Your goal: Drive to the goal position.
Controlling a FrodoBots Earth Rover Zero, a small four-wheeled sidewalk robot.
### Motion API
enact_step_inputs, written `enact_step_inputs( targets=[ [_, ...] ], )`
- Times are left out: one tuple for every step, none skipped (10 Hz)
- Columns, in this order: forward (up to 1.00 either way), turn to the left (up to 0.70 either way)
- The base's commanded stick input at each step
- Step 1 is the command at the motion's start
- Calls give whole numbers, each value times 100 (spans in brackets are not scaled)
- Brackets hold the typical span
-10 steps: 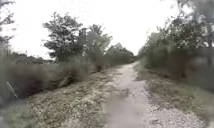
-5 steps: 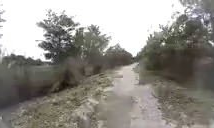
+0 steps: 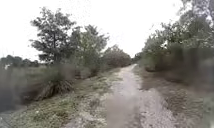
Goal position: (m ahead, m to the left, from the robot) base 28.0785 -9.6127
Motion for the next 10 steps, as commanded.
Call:
enact_step_inputs(
  targets=[
    [70, -35],
    [70, -35],
    [70, -35],
    [70, -23],
    [70, 0],
    [70, 0],
    [70, 0],
    [70, 0],
    [70, 0],
    [70, 0]
  ],
)
